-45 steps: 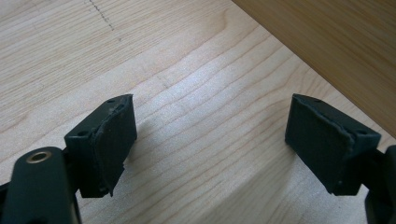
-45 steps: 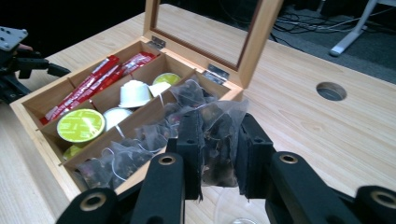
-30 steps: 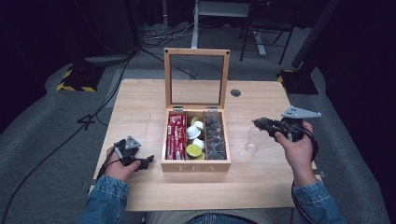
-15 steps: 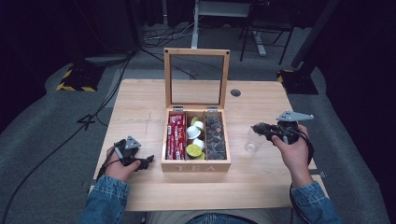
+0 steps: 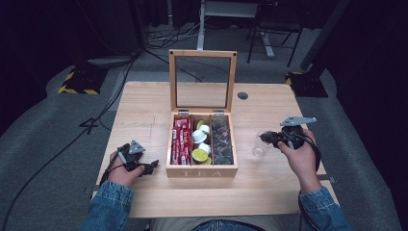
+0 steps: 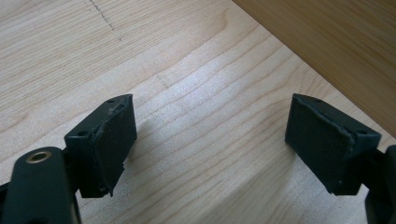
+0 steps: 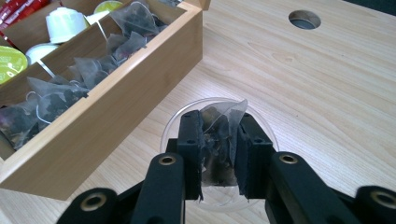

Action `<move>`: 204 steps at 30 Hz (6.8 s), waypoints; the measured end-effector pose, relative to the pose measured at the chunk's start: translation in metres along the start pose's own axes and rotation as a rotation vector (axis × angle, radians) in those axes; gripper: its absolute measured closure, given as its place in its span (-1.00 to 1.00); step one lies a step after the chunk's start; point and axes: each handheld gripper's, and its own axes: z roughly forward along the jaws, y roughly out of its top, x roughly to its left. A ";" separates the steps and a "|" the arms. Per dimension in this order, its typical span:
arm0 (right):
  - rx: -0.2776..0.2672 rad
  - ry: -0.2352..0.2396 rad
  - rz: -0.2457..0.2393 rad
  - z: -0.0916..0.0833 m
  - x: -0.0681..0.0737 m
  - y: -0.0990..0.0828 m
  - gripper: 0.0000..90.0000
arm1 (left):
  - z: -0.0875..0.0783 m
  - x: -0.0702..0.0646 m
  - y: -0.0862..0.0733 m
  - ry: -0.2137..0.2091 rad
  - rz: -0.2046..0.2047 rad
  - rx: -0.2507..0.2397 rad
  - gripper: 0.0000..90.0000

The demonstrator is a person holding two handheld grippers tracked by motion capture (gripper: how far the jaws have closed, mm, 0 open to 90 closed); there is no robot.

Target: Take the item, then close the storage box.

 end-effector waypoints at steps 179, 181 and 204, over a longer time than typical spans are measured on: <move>-0.293 0.137 -0.214 0.001 0.048 0.134 0.25 | 0.004 0.004 0.005 0.021 -0.018 -0.001 -0.64; -0.290 0.138 -0.224 0.000 0.051 0.130 0.24 | 0.004 0.004 0.005 0.021 -0.018 -0.001 -0.64; -0.239 0.140 -0.319 -0.006 0.081 0.085 0.05 | 0.004 0.004 0.005 0.022 -0.017 0.002 -0.64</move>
